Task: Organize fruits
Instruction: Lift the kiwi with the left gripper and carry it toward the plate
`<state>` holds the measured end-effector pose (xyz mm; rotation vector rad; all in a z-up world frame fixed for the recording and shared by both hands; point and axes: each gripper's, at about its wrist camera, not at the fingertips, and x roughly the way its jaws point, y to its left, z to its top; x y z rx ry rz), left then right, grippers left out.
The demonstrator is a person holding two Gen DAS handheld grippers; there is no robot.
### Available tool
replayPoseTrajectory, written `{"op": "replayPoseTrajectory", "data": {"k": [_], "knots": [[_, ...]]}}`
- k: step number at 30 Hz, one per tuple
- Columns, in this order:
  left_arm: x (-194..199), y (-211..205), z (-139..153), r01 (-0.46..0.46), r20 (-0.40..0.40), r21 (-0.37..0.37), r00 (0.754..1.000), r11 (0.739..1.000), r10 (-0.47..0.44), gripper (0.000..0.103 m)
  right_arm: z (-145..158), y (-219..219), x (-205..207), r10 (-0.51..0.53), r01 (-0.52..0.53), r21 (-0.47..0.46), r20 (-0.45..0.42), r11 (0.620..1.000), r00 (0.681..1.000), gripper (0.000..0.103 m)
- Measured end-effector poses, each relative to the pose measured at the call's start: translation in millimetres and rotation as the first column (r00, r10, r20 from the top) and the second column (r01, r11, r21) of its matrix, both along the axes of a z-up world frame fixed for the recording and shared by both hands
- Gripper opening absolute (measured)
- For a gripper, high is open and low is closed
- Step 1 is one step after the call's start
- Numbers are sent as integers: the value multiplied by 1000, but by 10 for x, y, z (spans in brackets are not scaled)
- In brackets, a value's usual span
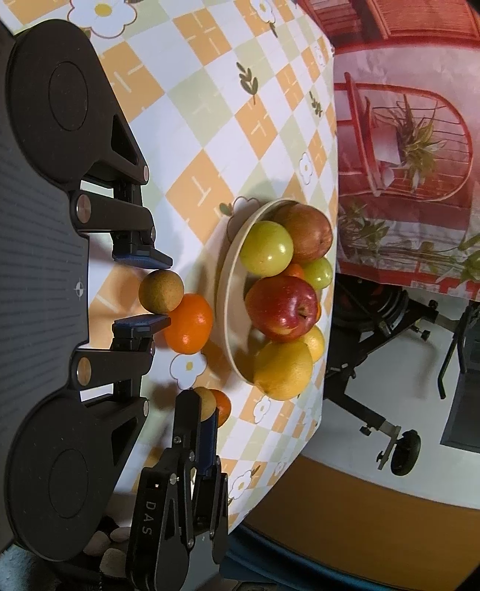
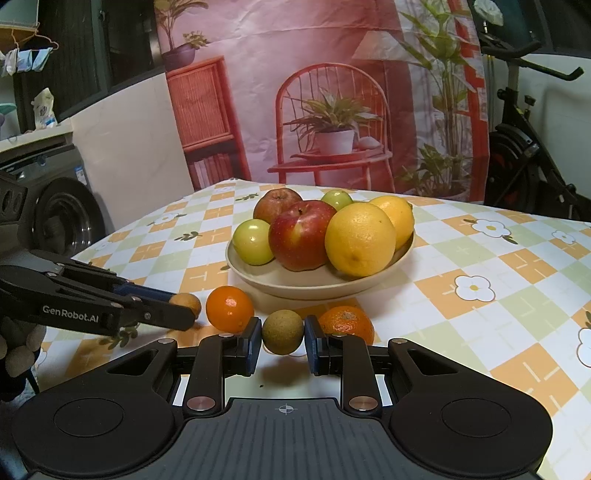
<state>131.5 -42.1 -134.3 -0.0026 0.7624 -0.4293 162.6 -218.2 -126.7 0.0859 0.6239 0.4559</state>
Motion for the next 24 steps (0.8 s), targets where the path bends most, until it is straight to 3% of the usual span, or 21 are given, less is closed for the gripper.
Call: {"op": "replayPoseTrajectory", "data": {"k": [6,12,20,24], "knots": [[13,25,80,-6,29,7,1000,1000,6,28,7,6,4,12,-12,-2,-10,1000,1000,23],[87,3,213,11,85,16,996,1000,-13,28,116,-153,87,-16,19,87,-33,996,999,23],[305,-62,246,19,98,24,995,1000,-21,28,198,-146,264,-55,55,28,3,998,998,23],[384,-131,228,30,102,36,994,999,-34,28,186,-69,325,-64,63,67,10,996,998,23]]}}
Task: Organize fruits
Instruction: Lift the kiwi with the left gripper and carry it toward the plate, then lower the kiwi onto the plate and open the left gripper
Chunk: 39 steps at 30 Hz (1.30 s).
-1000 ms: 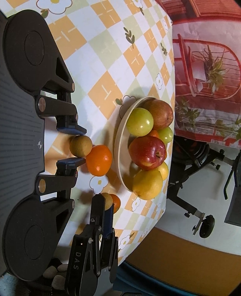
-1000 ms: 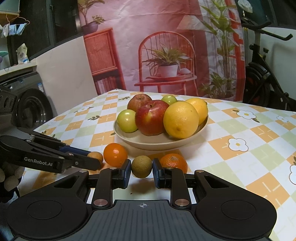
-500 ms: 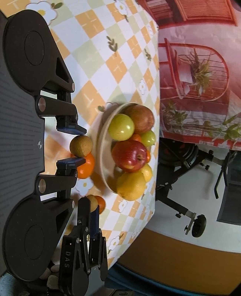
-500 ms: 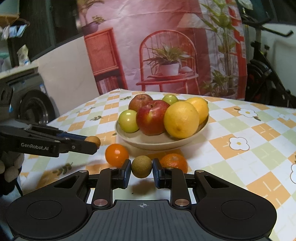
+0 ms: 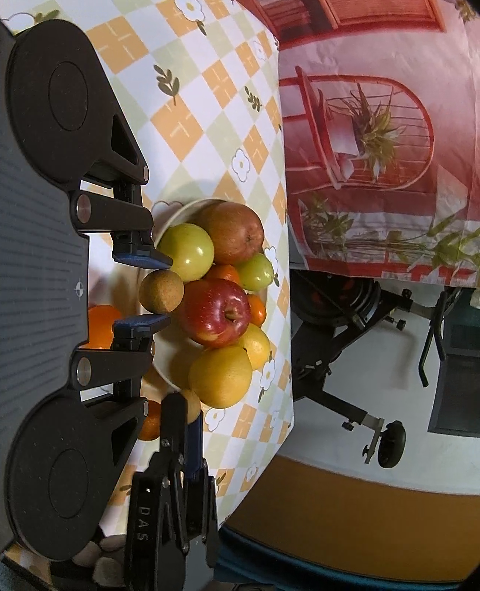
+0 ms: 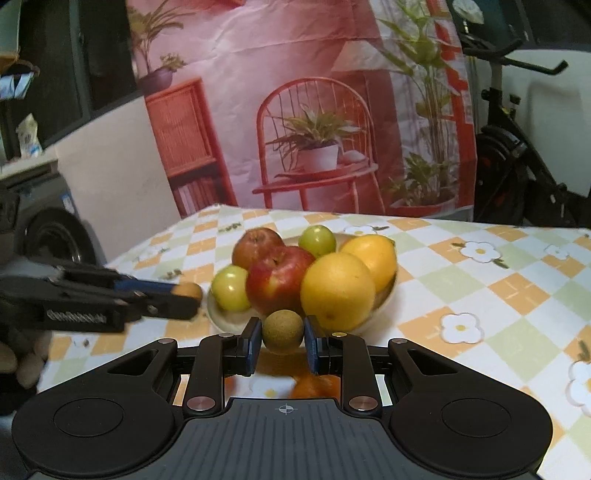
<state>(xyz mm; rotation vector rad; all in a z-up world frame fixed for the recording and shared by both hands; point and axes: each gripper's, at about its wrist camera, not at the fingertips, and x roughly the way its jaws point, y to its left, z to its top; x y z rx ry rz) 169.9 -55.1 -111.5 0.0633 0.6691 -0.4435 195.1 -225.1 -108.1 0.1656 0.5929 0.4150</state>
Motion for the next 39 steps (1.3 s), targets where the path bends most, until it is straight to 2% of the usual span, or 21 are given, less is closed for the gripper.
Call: {"op": "replayPoseTrajectory", "data": {"k": [18,36,39], "knots": [[213,-22,-102,0,-47,10,999,1000,1,28,-147,163,133,-91,90,-12,-31,996,995,23],[248,-27,-110,-8,-64,15,998,1000,8,29,-177,90,110,-101,101,3,-38,995,994,24],[254,-22,-109,-14,-67,16,998,1000,15,32,-174,88,111,-100,101,2,-38,995,994,25]]}}
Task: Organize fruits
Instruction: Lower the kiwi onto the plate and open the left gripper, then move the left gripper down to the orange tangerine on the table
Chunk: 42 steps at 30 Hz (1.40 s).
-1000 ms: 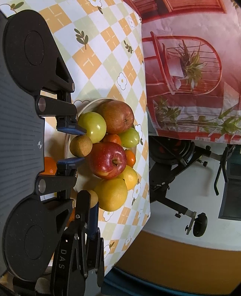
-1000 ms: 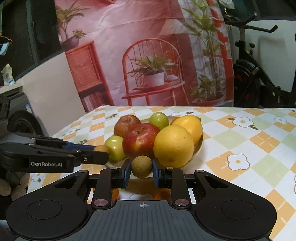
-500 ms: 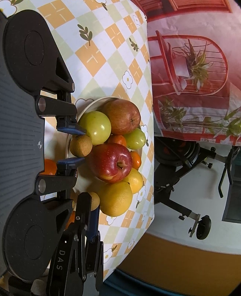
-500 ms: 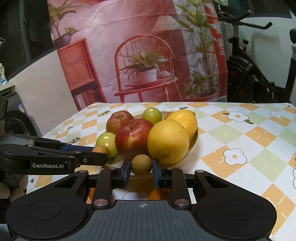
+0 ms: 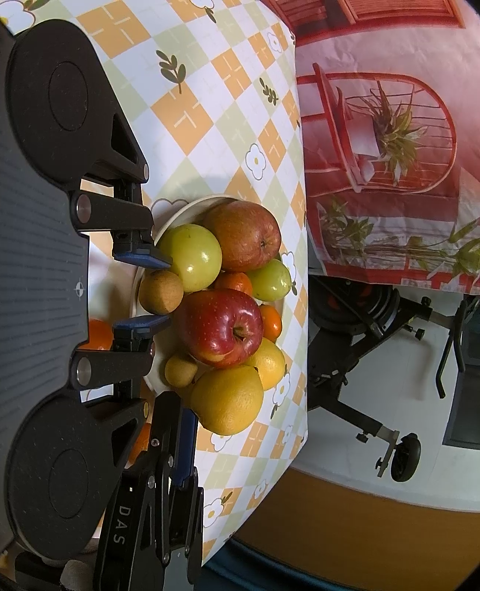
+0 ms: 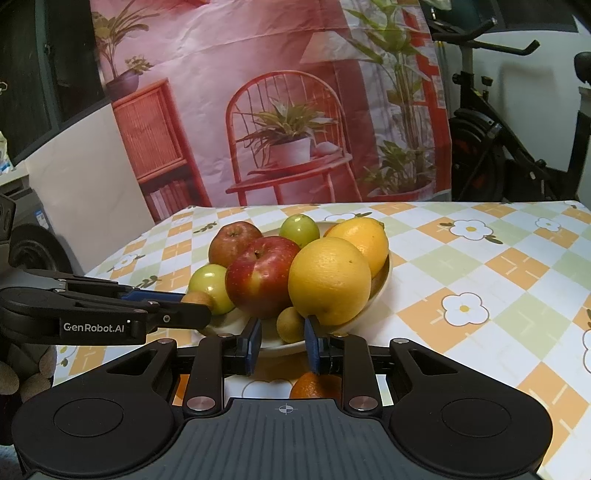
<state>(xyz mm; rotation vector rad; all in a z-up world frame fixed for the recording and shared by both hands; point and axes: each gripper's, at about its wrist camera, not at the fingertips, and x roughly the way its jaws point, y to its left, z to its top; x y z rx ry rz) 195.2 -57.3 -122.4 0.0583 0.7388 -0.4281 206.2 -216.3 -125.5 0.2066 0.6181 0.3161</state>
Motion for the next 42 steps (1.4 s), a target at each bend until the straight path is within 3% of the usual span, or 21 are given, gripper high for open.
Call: {"op": "replayPoseTrajectory", "data": {"k": [3,22,30,42], "knots": [[10,20,1,-15,-4,-4,1000,1000,15,43,-1,-2,-1,-1,1,0,0,1000,1000,26],[-66,96,122,-42,5,-33,999,999,42,43,152,-55,-166,10,-11,11,75,1000,997,30],[-171,115,177,-52,3,-56,999,997,52,44,169,-119,-393,18,-12,-52,110,999,994,32],[-273,98,106,-63,-26,-72,998,995,61,46,-16,-107,-344,-9,12,-124,18,992,1000,37]]}}
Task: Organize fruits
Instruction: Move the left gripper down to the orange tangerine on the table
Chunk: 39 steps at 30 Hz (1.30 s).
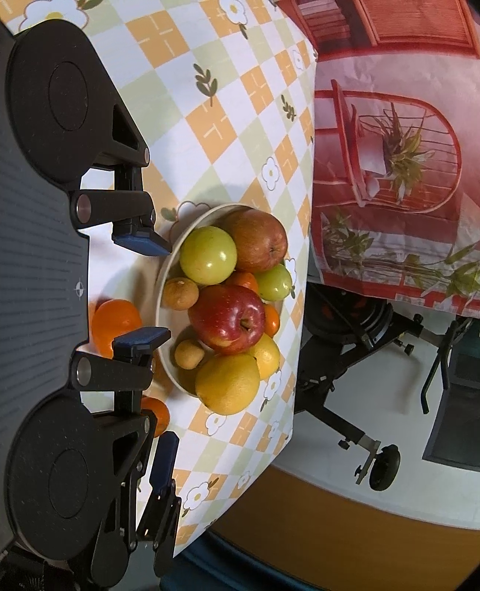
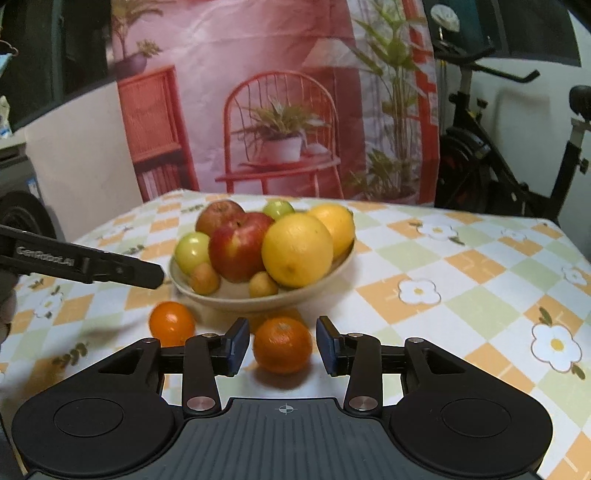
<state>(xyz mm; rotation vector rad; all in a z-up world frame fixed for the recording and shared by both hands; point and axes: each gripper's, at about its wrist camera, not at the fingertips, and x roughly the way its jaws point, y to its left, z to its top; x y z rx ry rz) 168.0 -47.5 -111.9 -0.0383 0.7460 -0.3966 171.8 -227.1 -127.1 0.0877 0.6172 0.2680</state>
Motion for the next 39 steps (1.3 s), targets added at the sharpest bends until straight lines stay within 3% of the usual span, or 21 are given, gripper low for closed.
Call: {"op": "replayPoseTrajectory", "data": {"k": [2,11,28,39], "knots": [[-17,5,-16,-11,-1,-7,1000,1000,11,51,-28,8,18,0,0,0,-15,1000,1000,38],[-67,-25,-53,3,-13,-17,1000,1000,-3,52,-89,76,105,23,-24,-25,-64,999,998,38],[-73,-137,-135,53,-43,-5,998,999,-53,57,-76,-8,83,29,-27,25,-55,999,998,35],[-34,-246,-244,82,-57,42,995,996,-80,57,-73,-10,78,29,-27,27,-54,999,998,35]]}}
